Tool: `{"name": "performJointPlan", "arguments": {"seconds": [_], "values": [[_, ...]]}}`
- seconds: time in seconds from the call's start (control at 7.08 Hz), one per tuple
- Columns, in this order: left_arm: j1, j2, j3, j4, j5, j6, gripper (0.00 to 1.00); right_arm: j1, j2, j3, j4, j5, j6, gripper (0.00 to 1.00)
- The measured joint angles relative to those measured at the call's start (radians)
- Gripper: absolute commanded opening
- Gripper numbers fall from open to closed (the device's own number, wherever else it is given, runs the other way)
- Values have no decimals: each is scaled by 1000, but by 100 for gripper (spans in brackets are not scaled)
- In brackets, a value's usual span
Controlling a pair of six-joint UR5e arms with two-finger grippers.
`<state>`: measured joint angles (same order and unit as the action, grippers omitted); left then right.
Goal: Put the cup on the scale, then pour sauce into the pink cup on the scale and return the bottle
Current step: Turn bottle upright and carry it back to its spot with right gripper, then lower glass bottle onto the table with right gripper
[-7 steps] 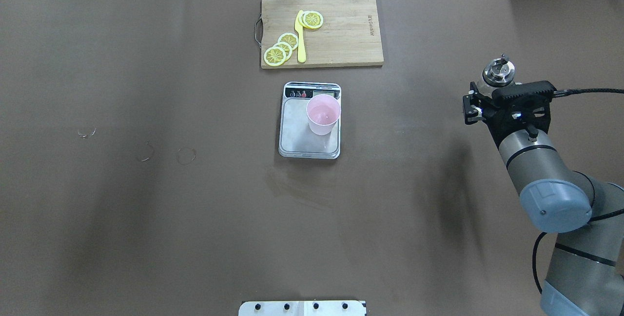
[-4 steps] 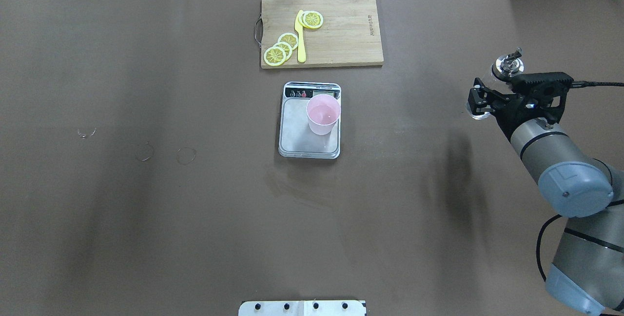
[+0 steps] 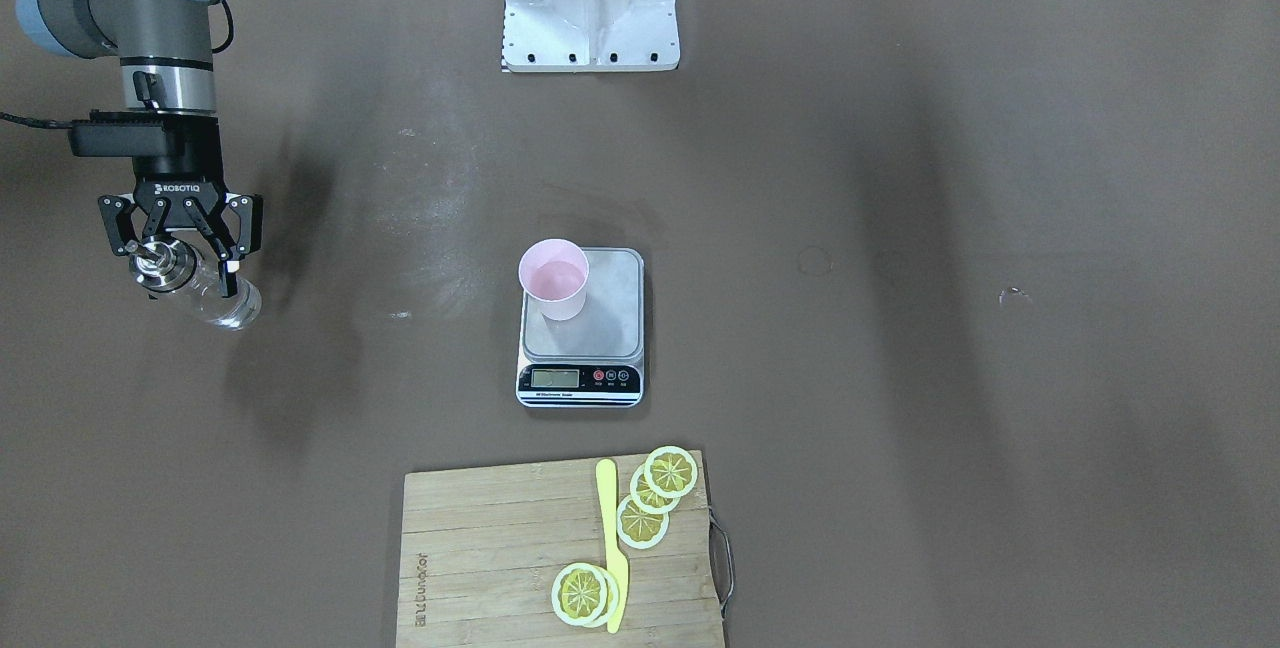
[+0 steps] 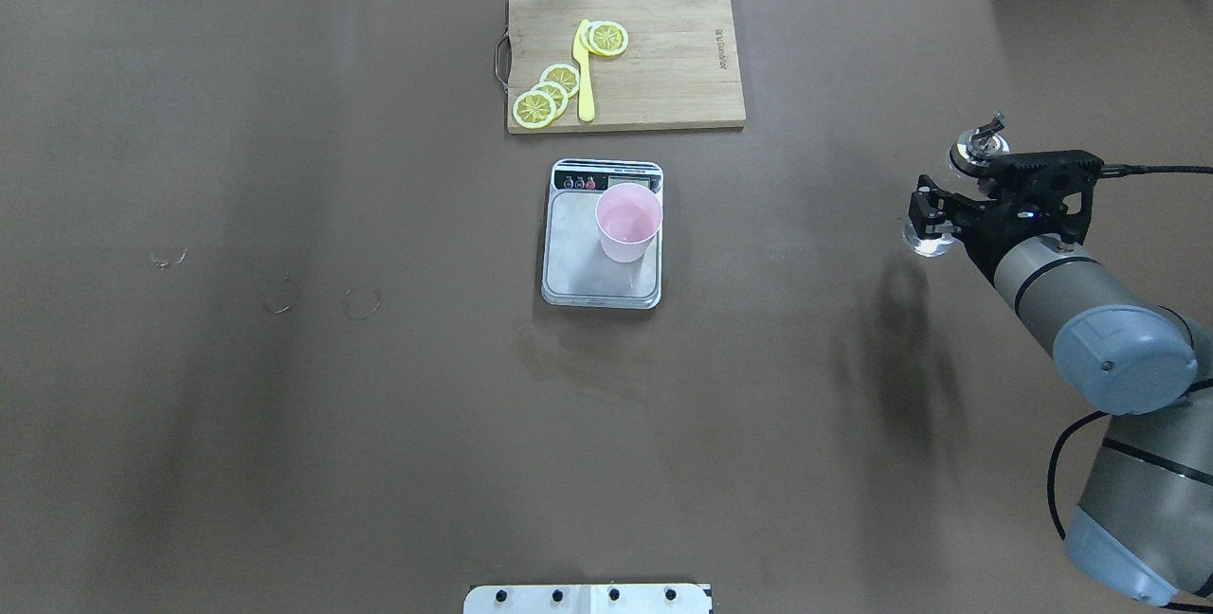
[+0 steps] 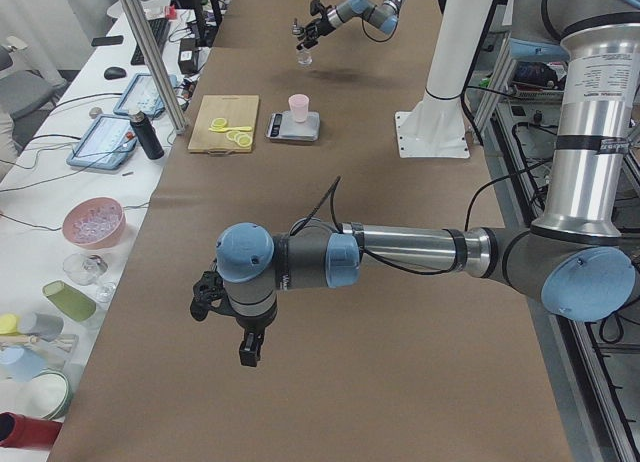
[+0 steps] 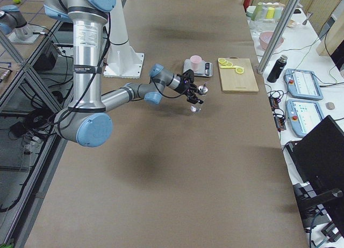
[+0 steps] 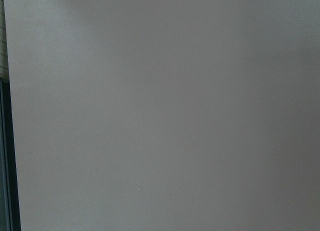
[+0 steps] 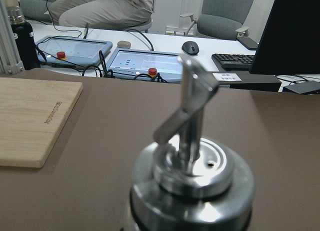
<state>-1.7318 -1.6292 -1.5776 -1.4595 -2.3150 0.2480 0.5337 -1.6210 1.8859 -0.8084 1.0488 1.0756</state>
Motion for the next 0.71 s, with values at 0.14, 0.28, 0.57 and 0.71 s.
{"name": "performJointPlan", "arguments": {"seconds": [0.14,0.28,0.57,0.71], "values": [[0,0,-1,0,-1,0,99,0,0,-6,0,13,8,0],[0,0,-4,0,-1,1,99,0,0,-16,0,21,17,0],[0,0,-6,-7,-1,2,99,-1,1,-34,1,26,33,0],[1,-1,-4,-10,-1,2,99,-1,1,-38,1,29,36,0]]}}
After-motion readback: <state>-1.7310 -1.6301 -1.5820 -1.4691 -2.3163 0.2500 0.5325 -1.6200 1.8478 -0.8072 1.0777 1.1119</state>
